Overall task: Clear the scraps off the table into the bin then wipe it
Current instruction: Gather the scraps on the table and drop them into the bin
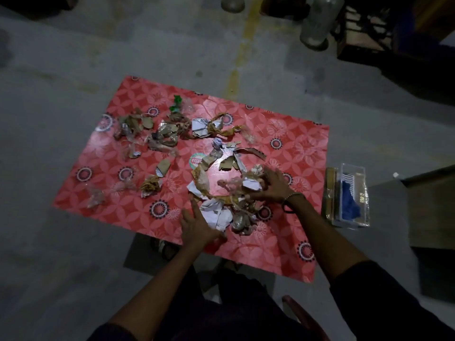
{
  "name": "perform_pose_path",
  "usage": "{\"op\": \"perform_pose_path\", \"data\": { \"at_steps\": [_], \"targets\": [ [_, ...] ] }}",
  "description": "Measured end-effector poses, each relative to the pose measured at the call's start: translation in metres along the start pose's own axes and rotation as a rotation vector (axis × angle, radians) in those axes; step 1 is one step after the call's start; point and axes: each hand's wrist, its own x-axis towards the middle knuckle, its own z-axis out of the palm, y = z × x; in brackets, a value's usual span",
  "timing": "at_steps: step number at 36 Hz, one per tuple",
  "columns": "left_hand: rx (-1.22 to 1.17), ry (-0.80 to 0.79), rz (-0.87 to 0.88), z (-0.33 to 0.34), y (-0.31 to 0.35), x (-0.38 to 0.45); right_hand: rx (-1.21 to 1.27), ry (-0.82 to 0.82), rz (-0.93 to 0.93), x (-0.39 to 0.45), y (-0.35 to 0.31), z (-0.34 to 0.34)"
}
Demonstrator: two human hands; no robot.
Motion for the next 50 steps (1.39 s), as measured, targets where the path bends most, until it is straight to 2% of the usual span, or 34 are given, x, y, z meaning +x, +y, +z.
{"op": "perform_pose_path", "data": {
  "at_steps": [3, 5, 8, 12, 17, 21, 29, 37, 45, 50],
  "targets": [
    [0.033, 0.015, 0.085, 0.001, 0.001, -0.002, -0.220, -0.189, -0.075, 0.002, -0.009, 0.002],
    [-0.027, 0.066, 0.161, 0.004, 0.004, -0.002, -0.312, -0.231, -0.091, 0.002, -0.012, 0.009],
    [-0.098, 0.084, 0.229, 0.004, 0.014, 0.002, -0.401, -0.218, -0.102, -0.002, -0.017, 0.019],
    [-0.154, 0.033, 0.270, 0.008, 0.025, 0.014, -0.421, -0.174, -0.157, -0.015, -0.028, 0.031],
    [-0.123, -0.107, 0.233, 0.003, 0.044, 0.021, -0.400, -0.097, -0.233, -0.023, -0.036, 0.045],
    [-0.082, -0.145, 0.224, 0.000, 0.049, 0.023, -0.417, -0.071, -0.276, -0.024, -0.039, 0.054],
    [-0.070, -0.098, 0.284, 0.003, 0.058, 0.019, -0.255, -0.047, -0.299, -0.032, -0.042, 0.066],
    [-0.233, -0.045, 0.329, 0.011, 0.050, 0.028, -0.114, 0.005, -0.307, -0.033, -0.046, 0.065],
    [-0.411, 0.044, 0.445, 0.000, 0.060, 0.002, 0.124, 0.071, -0.361, -0.062, -0.062, 0.061],
    [-0.440, 0.051, 0.449, -0.027, 0.068, -0.011, 0.130, 0.144, -0.426, -0.061, -0.084, 0.059]
  ]
}}
